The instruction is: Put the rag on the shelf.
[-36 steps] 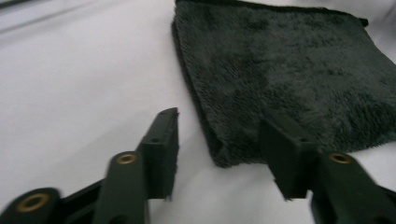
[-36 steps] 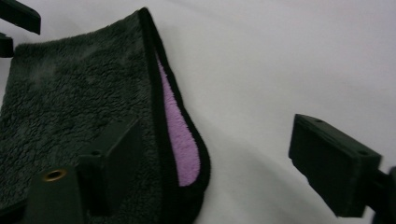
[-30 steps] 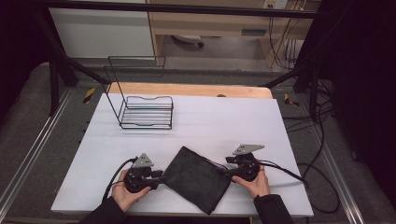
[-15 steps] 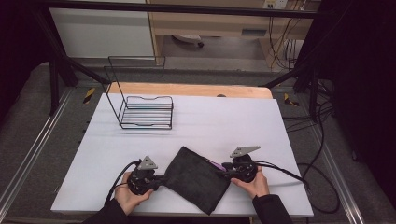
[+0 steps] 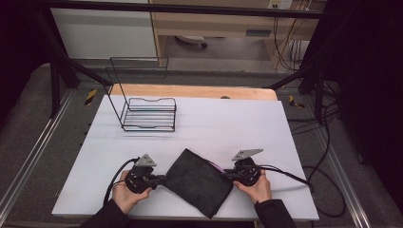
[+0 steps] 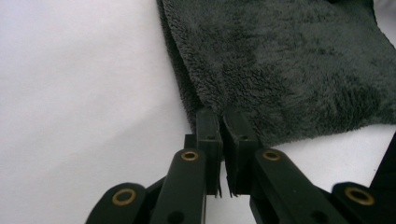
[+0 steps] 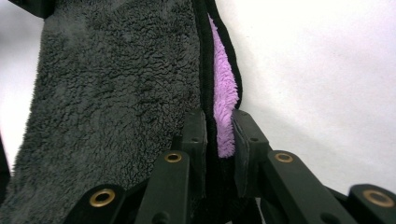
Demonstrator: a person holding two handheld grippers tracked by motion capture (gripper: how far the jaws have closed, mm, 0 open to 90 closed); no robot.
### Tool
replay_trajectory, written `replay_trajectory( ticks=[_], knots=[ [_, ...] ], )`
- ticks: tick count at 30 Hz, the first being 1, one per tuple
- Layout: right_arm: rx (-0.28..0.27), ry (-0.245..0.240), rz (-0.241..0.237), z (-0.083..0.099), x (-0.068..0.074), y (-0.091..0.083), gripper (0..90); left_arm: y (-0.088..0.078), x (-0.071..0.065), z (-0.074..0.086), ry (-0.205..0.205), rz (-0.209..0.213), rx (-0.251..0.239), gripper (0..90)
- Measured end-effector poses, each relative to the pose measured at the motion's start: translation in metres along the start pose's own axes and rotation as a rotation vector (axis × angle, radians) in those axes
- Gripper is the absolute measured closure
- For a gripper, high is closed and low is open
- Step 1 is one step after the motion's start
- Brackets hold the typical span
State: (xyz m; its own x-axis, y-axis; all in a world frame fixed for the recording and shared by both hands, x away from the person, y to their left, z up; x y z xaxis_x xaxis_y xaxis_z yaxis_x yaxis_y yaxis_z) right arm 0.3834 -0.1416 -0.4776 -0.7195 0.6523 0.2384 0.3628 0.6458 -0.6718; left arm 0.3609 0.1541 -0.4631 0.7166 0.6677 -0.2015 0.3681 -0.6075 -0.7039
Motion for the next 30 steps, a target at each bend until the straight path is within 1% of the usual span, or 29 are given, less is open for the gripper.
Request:
replay_trajectory(
  ticks=[2, 3, 4, 5, 6, 7, 8, 9, 10, 11, 13, 14, 16, 17, 18, 20, 21, 23, 24, 25, 26, 28, 30],
  knots=[
    [-0.009, 0.023, -0.012, -0.001, 0.002, 0.000, 78.0, -0.001, 0.002, -0.001, 0.001, -0.008, -0.001, 85.6],
    [-0.012, 0.040, -0.021, -0.001, 0.003, 0.000, 78.0, -0.002, 0.007, -0.003, 0.015, -0.042, 0.000, 85.6],
    [-0.014, 0.054, -0.028, -0.001, 0.005, 0.001, 78.0, -0.002, 0.010, -0.004, 0.018, -0.050, -0.003, 85.6],
    [-0.015, 0.050, -0.028, -0.002, 0.007, 0.002, 78.0, -0.003, 0.013, -0.005, 0.013, -0.052, -0.006, 85.6],
    [-0.011, 0.045, -0.016, -0.002, 0.009, 0.003, 78.0, -0.003, 0.016, -0.006, 0.010, -0.059, -0.010, 85.6],
    [-0.013, 0.040, -0.009, -0.003, 0.012, 0.004, 77.9, -0.003, 0.016, -0.006, 0.010, -0.059, -0.010, 85.6],
    [-0.014, 0.044, -0.007, -0.004, 0.015, 0.005, 77.9, -0.003, 0.022, -0.007, 0.009, -0.086, -0.015, 85.6],
    [-0.015, 0.057, -0.005, -0.004, 0.018, 0.007, 77.8, -0.002, 0.025, -0.007, 0.000, -0.098, -0.022, 85.6],
    [-0.011, 0.056, -0.002, -0.004, 0.021, 0.008, 77.7, -0.002, 0.025, -0.007, 0.000, -0.098, -0.022, 85.5],
    [-0.006, 0.047, 0.005, -0.003, 0.022, 0.010, 77.4, 0.000, 0.028, -0.007, -0.003, -0.106, -0.021, 85.5],
    [0.003, 0.049, 0.019, -0.001, 0.023, 0.012, 75.4, 0.002, 0.028, -0.005, 0.000, -0.105, -0.018, 85.4],
    [0.000, 0.044, 0.021, -0.002, 0.023, 0.012, 72.4, 0.002, 0.028, -0.005, 0.000, -0.105, -0.018, 85.3],
    [-0.034, 0.018, 0.036, -0.006, 0.020, 0.010, 60.1, 0.003, 0.029, -0.003, -0.001, -0.096, -0.022, 84.9],
    [-0.062, 0.004, 0.044, -0.011, 0.017, 0.009, 51.0, 0.004, 0.029, -0.002, -0.005, -0.091, -0.024, 84.6],
    [-0.091, 0.011, 0.054, -0.016, 0.015, 0.009, 43.1, 0.005, 0.030, 0.001, 0.002, -0.085, -0.031, 84.1],
    [-0.131, -0.009, 0.063, -0.030, 0.009, 0.012, 38.7, 0.006, 0.030, 0.002, 0.009, -0.086, -0.035, 82.6],
    [-0.137, -0.016, 0.064, -0.038, 0.007, 0.016, 37.4, 0.007, 0.031, 0.003, 0.011, -0.088, -0.039, 82.1],
    [-0.135, -0.041, 0.050, -0.053, 0.006, 0.029, 37.2, 0.007, 0.031, 0.004, 0.019, -0.098, -0.044, 79.9],
    [-0.135, -0.041, 0.050, -0.053, 0.006, 0.029, 37.2, 0.006, 0.030, 0.005, 0.023, -0.101, -0.048, 79.9],
    [-0.131, -0.063, 0.045, -0.068, 0.005, 0.045, 37.9, 0.006, 0.030, 0.006, 0.031, -0.106, -0.049, 77.9],
    [-0.125, -0.070, 0.040, -0.075, 0.006, 0.054, 38.1, 0.005, 0.030, 0.007, 0.038, -0.114, -0.050, 76.5],
    [-0.105, -0.092, 0.035, -0.086, 0.007, 0.072, 39.5, 0.005, 0.031, 0.008, 0.040, -0.113, -0.045, 73.8],
    [-0.081, -0.096, 0.027, -0.091, 0.007, 0.087, 42.5, 0.004, 0.032, 0.010, 0.036, -0.105, -0.046, 74.0]
  ],
)
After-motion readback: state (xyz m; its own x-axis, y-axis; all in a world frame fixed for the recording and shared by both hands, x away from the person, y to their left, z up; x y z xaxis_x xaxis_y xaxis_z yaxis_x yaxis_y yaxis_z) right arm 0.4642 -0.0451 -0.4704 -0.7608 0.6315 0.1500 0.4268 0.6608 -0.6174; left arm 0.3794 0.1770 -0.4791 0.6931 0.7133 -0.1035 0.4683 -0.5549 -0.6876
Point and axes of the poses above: each handheld gripper's, and its own axes: y roughly forward along the jaws, z roughly out of its underside, x roughly to its left, the point moved 5 cm from there along y, roughly forward along the jaws, and after that the axes turned 3 degrees about -x, right-handed, at the moved point
